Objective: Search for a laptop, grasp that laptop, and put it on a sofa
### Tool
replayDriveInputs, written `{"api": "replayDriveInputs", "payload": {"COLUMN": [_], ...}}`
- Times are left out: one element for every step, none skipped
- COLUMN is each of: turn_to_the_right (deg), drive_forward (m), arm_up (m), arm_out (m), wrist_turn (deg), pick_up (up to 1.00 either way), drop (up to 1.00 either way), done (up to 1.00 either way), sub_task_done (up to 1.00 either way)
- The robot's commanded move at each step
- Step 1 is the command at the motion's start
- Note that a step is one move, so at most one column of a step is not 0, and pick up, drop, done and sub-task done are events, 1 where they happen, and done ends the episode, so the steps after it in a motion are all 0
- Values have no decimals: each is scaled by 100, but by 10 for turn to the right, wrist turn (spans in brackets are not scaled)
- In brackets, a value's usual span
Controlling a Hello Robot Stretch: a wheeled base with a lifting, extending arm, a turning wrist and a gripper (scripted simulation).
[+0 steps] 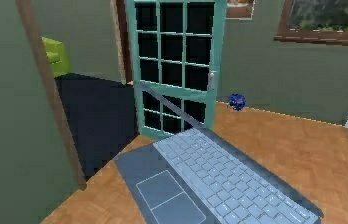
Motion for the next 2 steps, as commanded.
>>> {"api": "replayDriveInputs", "payload": {"turn_to_the_right": [0, -120], "drive_forward": [100, 0], "arm_up": [0, 0], "arm_out": [0, 0], "wrist_turn": [0, 0], "pick_up": [0, 0], "drop": [0, 0], "done": [0, 0], "sub_task_done": [0, 0]}}
